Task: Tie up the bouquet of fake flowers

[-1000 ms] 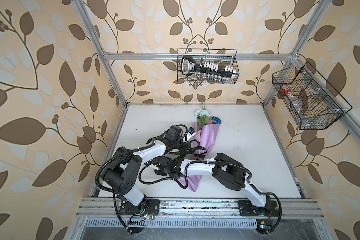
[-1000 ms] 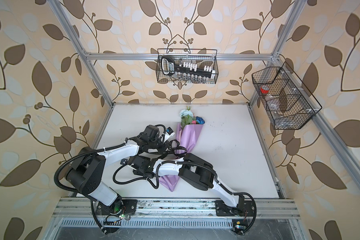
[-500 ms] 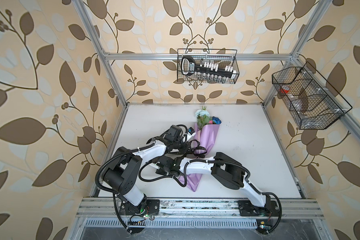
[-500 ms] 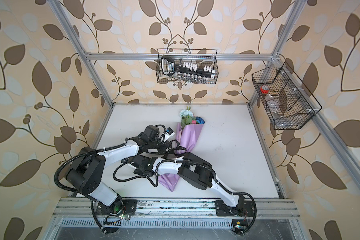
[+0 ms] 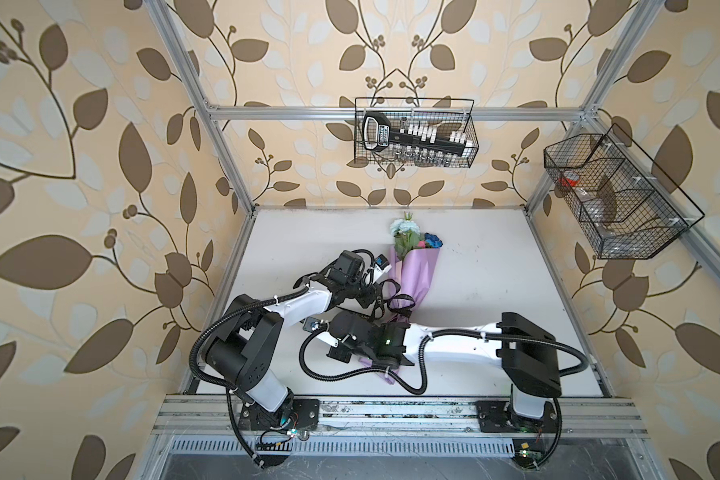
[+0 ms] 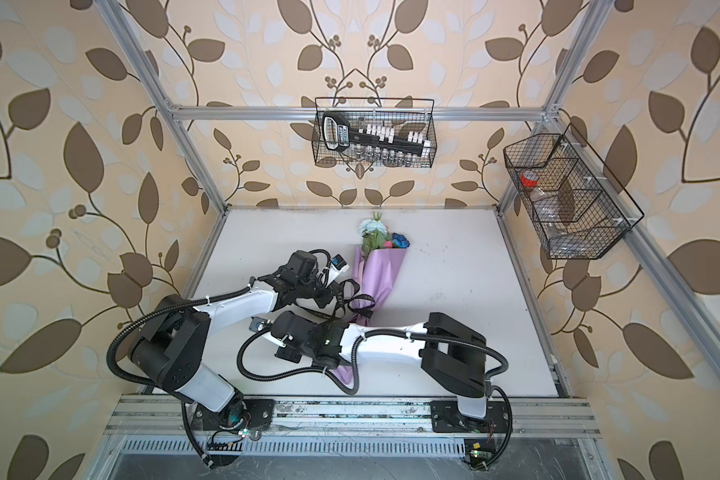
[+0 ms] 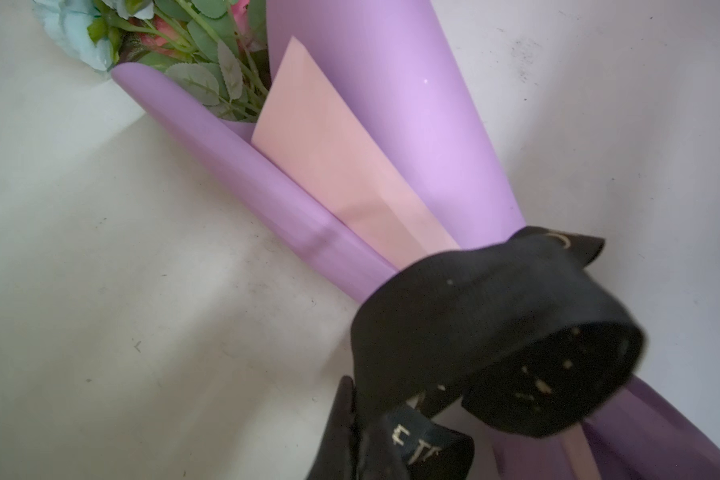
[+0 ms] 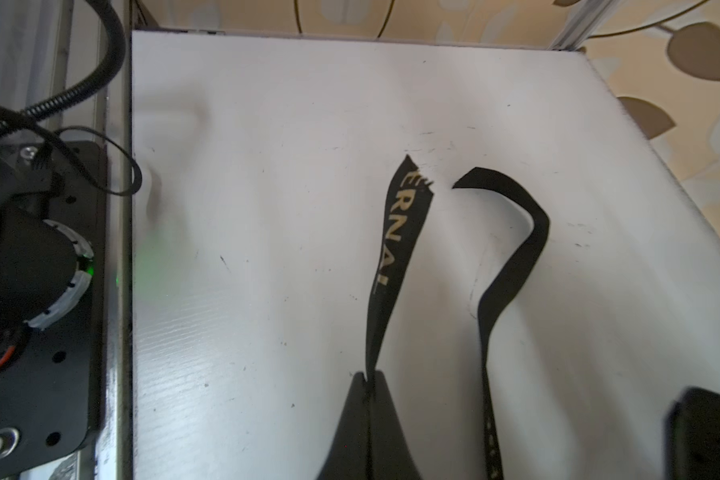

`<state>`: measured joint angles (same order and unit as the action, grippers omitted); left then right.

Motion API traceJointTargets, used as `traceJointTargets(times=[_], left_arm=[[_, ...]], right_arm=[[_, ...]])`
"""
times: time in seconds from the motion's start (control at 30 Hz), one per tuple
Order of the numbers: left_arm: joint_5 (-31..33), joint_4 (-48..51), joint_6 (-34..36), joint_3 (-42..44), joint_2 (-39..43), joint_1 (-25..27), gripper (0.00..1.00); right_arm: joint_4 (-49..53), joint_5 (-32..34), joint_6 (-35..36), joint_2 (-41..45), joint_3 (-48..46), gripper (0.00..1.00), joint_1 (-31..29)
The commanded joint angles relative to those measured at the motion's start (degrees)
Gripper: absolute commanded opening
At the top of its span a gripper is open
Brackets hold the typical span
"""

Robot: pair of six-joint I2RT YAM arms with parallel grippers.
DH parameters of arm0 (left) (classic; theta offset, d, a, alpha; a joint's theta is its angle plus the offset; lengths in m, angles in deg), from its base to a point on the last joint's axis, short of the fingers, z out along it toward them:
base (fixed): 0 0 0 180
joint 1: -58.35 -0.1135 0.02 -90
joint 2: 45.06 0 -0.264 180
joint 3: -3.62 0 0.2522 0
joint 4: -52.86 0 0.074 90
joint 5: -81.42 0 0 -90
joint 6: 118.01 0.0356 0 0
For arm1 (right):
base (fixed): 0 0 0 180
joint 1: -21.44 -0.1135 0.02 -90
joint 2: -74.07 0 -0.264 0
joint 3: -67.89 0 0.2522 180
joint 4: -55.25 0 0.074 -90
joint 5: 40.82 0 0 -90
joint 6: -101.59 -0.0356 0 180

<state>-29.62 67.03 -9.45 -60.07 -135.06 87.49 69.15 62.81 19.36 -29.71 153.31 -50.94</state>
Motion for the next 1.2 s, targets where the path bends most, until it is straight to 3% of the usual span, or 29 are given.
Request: traceJointTargets(times=[0.0, 0.37, 0.7, 0.83, 1.17], left_arm=[[-4.7, -2.9, -0.7, 1.7, 4.1, -0.6, 0.0], [-5.9, -6.0, -4.3, 4.9, 5.8, -0.5, 0.0], [-7.3, -8.0, -3.1, 8.2, 6.9, 0.3, 0.0], [-3.5, -7.4, -4.3, 10.1, 10.0, 2.0, 0.0], [8.0, -7.9, -16.0, 15.5, 13.4, 6.7, 0.0]], right_arm=[[-5.2, 2.7, -4.3, 4.6, -3.6, 0.0, 0.1], [-13.6, 5.9, -6.7, 19.6, -13.4, 0.0, 0.1], [-12.7, 18.8, -13.9, 29.6, -18.9, 0.0, 0.3], [-8.4, 21.5, -18.3, 34.1, -19.2, 0.0, 1.5], [3.9, 26.5, -36.0, 44.4, -26.8, 0.0, 6.0]])
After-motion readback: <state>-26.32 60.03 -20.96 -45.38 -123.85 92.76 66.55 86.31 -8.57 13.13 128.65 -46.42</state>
